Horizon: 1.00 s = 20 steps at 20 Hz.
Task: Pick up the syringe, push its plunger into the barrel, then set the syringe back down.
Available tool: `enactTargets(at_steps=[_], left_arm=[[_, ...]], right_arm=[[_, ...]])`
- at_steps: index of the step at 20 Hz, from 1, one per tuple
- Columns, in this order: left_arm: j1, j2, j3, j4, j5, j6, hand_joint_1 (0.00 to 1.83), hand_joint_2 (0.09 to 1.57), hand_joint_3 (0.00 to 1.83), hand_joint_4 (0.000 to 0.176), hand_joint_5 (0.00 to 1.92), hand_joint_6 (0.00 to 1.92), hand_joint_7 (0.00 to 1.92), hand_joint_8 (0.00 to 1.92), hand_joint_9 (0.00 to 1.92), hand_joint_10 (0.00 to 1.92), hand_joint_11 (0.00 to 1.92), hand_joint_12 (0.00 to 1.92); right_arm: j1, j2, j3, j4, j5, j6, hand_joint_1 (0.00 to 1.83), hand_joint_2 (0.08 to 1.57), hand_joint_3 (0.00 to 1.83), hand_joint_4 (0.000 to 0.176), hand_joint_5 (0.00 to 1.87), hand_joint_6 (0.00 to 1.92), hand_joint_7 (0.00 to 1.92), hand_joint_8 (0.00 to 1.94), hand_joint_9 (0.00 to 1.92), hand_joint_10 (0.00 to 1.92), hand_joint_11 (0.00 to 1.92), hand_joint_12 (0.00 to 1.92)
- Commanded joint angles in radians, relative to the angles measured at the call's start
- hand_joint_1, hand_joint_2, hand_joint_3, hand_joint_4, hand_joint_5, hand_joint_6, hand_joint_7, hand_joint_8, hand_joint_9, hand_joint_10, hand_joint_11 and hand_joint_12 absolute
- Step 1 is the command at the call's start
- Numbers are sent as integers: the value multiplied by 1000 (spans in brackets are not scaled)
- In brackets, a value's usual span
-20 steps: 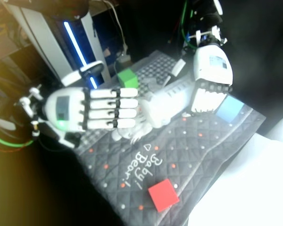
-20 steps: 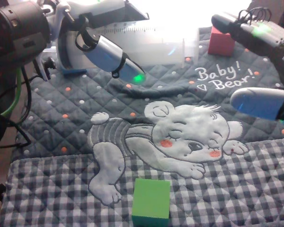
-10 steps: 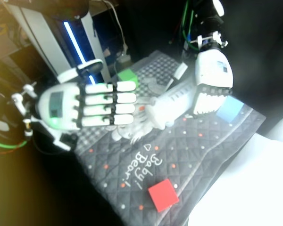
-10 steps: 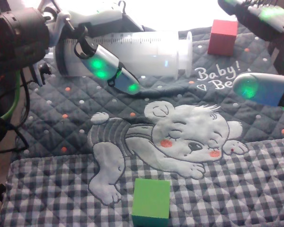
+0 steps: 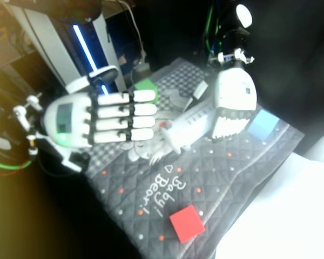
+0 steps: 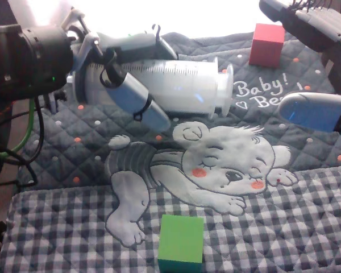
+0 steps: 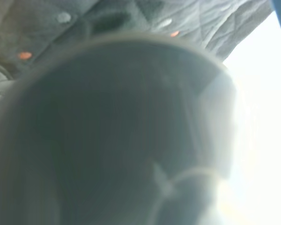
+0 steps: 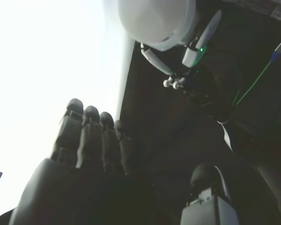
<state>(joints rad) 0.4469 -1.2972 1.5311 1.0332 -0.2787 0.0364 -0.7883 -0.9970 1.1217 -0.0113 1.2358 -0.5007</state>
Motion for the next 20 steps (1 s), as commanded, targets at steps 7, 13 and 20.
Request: enactTargets(at_steps=[7, 13, 20], left_arm=[[-10, -15, 10, 56, -64, -80, 1453, 1108, 8, 0, 1052, 1921, 1210, 1921, 1353, 1921, 1393, 1921], [-10, -14, 4, 77, -63, -80, 1156, 1086, 323, 14, 699, 1517, 809, 1426, 817, 1763, 754, 1918], [-12, -9, -11, 100, -64, -80, 717, 1106, 0, 0, 669, 173, 658, 15, 586, 34, 49, 1009]], right_arm=[[12, 4, 0, 15, 122, 0, 20, 996, 1, 0, 26, 0, 0, 0, 0, 0, 0, 0], [12, 3, 0, 15, 122, -3, 46, 1011, 6, 0, 45, 5, 0, 0, 0, 0, 0, 0], [12, 3, 0, 15, 122, -5, 3, 1004, 0, 0, 27, 2, 0, 0, 0, 0, 0, 0]])
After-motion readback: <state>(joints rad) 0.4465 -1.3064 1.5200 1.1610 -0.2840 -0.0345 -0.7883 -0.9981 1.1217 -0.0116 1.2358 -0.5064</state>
